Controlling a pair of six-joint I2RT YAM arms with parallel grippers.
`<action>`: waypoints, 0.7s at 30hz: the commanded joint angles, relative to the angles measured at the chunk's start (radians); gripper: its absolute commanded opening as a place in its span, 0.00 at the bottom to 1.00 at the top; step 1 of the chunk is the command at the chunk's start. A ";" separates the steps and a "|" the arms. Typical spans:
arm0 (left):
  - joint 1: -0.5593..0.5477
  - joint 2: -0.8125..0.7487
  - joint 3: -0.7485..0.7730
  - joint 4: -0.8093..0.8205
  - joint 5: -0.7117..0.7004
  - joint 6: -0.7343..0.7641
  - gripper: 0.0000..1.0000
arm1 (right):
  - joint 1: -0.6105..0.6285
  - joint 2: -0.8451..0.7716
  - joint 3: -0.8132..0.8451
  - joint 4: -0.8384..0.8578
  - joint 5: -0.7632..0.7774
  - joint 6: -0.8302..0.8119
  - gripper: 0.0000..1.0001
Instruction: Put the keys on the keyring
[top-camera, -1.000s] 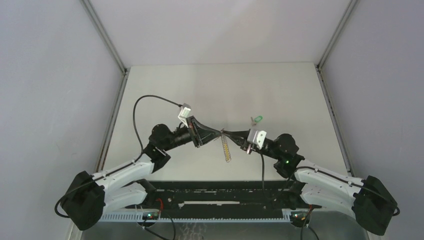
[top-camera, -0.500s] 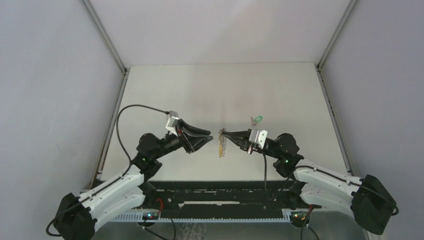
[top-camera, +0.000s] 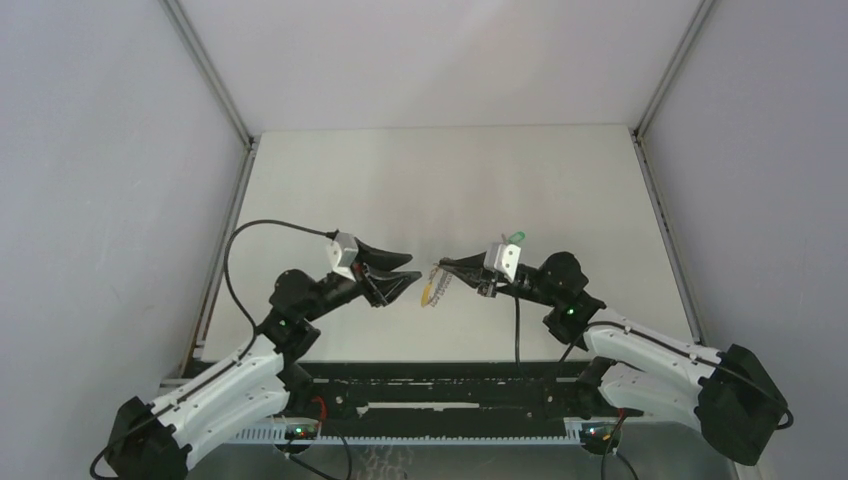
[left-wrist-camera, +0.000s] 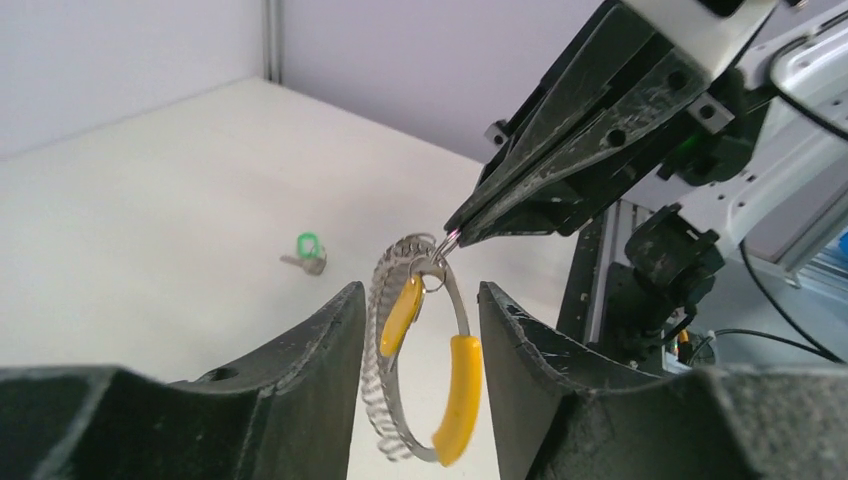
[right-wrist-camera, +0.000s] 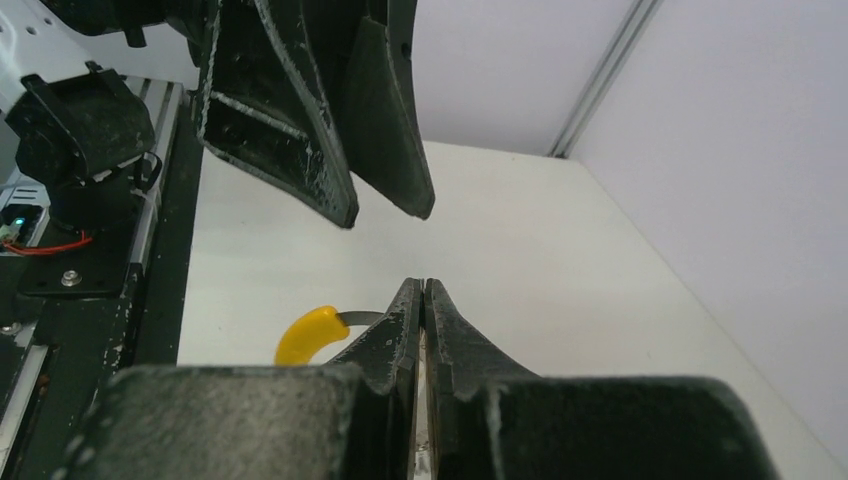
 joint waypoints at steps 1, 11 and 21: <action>0.005 0.041 -0.052 0.027 -0.023 0.005 0.52 | -0.005 0.029 0.053 -0.049 0.048 0.022 0.00; -0.089 0.192 -0.052 0.043 -0.164 0.028 0.55 | 0.042 0.081 0.068 -0.044 0.174 0.014 0.00; -0.118 0.291 -0.019 0.014 -0.213 0.049 0.46 | 0.053 0.083 0.070 -0.057 0.231 0.019 0.00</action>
